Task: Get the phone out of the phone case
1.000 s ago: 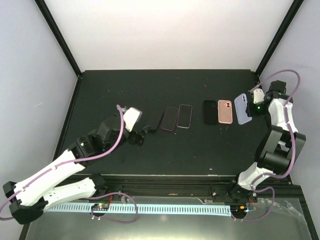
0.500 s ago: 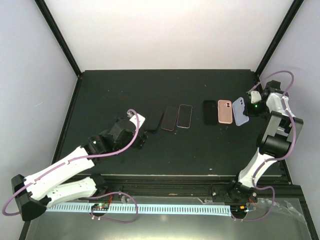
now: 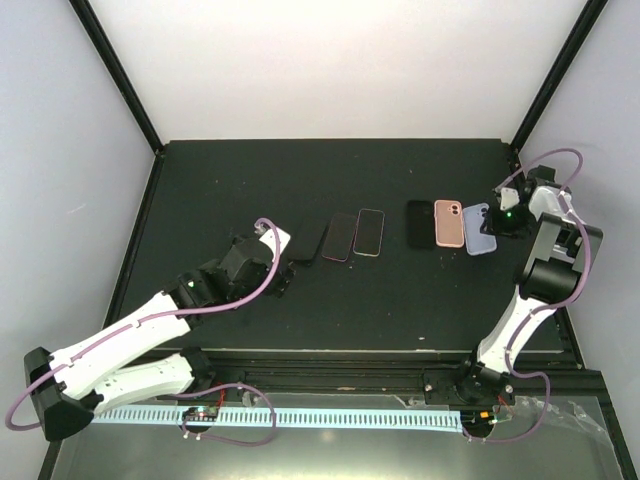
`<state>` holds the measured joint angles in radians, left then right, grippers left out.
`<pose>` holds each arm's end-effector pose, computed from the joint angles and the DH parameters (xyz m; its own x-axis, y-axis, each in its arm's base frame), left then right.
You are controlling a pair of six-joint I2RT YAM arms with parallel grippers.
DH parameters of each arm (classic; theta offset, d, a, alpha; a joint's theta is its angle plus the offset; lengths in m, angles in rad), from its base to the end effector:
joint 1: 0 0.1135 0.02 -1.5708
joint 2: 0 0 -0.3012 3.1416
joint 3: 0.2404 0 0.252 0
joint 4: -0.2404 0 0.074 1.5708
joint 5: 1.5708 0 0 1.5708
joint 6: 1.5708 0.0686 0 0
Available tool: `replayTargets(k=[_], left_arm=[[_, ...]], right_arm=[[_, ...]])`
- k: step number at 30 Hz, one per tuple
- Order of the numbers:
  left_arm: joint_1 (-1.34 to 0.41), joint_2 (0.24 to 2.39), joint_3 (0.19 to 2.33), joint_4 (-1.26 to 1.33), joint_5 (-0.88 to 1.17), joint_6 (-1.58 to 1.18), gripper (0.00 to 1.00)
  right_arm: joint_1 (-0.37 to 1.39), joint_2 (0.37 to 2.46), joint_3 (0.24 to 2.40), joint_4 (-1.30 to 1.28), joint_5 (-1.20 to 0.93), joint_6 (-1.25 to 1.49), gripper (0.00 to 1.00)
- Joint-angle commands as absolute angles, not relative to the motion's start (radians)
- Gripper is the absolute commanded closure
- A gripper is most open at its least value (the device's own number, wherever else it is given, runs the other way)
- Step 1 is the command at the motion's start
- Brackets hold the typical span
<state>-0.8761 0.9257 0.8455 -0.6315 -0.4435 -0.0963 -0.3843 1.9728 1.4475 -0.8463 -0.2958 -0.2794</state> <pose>0.1446 -0.1276 0.3056 -0.4629 0.4198 -0.7807 0.4435 0.8723 0.2062 0.3851 -0.1342 0.1830 -0.9576 0.1027 -0.2690 0.0427 0.9745 0.2201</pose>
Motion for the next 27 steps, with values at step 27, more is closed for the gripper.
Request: replayTargets(k=[27], left_arm=[[-0.697, 0.907, 0.871, -0.622, -0.549, -0.167, 0.01]], right_arm=[[0.027, 0.952, 1.002, -0.515, -0.488, -0.153, 0.43]])
